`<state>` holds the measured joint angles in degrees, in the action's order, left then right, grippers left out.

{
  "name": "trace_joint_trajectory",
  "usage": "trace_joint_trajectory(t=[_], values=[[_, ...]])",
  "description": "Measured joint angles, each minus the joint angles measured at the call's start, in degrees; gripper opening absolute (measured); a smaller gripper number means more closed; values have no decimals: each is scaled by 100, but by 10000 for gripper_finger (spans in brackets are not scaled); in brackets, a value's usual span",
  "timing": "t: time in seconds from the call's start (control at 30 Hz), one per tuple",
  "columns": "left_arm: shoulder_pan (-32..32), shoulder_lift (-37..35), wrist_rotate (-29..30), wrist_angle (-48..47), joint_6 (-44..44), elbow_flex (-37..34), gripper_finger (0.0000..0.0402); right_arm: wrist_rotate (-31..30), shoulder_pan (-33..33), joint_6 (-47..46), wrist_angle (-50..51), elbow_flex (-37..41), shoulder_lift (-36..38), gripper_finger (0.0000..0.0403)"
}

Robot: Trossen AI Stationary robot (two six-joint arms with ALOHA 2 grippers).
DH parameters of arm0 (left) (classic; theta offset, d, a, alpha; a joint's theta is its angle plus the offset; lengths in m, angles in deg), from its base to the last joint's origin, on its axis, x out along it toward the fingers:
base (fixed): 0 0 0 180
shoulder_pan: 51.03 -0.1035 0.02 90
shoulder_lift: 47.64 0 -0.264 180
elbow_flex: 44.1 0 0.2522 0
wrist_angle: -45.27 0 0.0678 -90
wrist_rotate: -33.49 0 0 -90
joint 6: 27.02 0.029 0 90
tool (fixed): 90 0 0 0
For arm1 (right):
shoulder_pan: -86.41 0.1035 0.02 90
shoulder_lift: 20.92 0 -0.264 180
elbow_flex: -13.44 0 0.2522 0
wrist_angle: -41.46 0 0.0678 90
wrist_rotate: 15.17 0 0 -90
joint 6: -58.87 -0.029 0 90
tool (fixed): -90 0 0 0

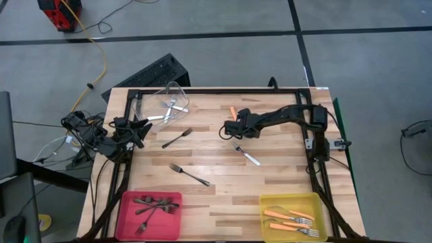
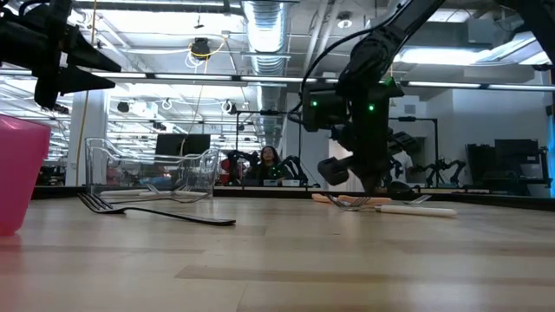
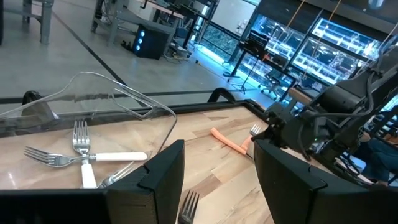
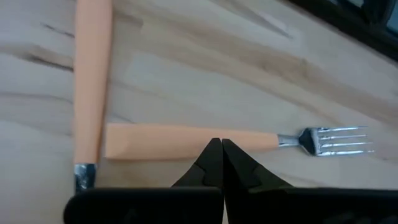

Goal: Sort silverware by color (type)
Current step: Put the orange fork into the yellow bin

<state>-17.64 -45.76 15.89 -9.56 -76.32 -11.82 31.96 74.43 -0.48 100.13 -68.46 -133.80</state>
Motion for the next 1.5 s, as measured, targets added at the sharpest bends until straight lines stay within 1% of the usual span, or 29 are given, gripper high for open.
trace_joint_trajectory(t=[0.17,0.3,0.4,0.5,0.63,0.73,0.8,0.87,0.93,1.03,1.17,1.27,1.4,1.5], values=[[1,0,9,-1,0,0,178,-162,-52,-19,-47,-2,9,14],[-1,-1,2,-1,0,0,178,-94,-130,-23,-96,-3,-91,14],[1,1,-14,-1,0,0,178,20,-115,-18,-127,-6,-148,14],[1,-1,-27,-3,0,0,178,2,-58,93,-243,-11,-256,14],[0,-1,-61,-1,0,0,178,163,183,319,-791,-10,-254,14],[1,0,-55,-1,0,0,178,538,415,682,-1272,-51,-245,14],[1,1,-39,-1,0,-2,178,883,548,921,-1482,-219,-241,17],[1,1,-39,1,0,0,178,960,678,1186,-1622,-374,-241,19],[1,1,-37,-1,0,0,178,816,849,1427,-1666,-527,-241,19],[1,1,-31,-1,0,0,178,355,1033,1715,-1560,-876,-209,21],[1,1,-30,-1,0,0,178,-194,968,1674,-1193,-1213,-130,21],[1,1,-39,-5,1,0,178,-443,779,1455,-992,-1190,-175,20],[1,1,-52,-10,2,-2,178,-536,537,1115,-983,-1041,-268,19],[1,1,-61,-24,2,0,178,-1039,506,800,-895,-824,-279,18]])
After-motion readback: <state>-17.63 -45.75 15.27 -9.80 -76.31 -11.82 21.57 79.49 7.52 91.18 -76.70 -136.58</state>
